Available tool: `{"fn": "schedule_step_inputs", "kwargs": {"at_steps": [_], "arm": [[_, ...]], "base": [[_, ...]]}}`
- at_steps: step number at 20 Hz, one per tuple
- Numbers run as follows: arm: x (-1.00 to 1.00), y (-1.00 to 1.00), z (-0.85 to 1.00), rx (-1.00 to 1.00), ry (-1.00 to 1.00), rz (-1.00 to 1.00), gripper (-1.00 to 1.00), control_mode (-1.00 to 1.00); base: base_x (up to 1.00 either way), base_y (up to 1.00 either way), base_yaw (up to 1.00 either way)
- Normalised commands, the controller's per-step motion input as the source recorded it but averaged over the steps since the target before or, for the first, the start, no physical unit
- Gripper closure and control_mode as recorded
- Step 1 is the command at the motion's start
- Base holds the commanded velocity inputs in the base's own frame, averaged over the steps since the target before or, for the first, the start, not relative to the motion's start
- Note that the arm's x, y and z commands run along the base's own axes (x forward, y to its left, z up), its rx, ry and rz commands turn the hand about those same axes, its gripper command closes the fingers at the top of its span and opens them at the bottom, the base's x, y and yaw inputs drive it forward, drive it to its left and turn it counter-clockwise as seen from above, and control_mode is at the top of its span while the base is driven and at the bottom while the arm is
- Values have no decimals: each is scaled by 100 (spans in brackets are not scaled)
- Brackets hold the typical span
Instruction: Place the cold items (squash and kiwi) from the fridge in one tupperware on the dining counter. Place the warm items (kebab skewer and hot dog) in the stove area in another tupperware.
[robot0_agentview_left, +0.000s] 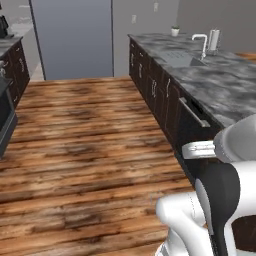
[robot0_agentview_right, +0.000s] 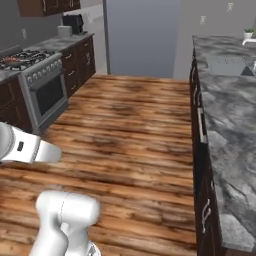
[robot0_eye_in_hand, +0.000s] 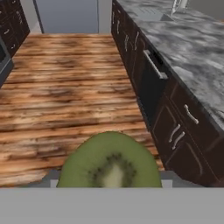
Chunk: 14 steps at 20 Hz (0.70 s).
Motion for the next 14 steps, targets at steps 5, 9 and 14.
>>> {"fn": "schedule_step_inputs", "kwargs": {"at_steps": [5,9,14], "arm": [[0,0,0,0,0,0,100,100],[0,0,0,0,0,0,100,100],[0,0,0,0,0,0,100,100]], "base": [[-100,-12,-19],[-95,-28,-17],[-46,-92,-2]]}}
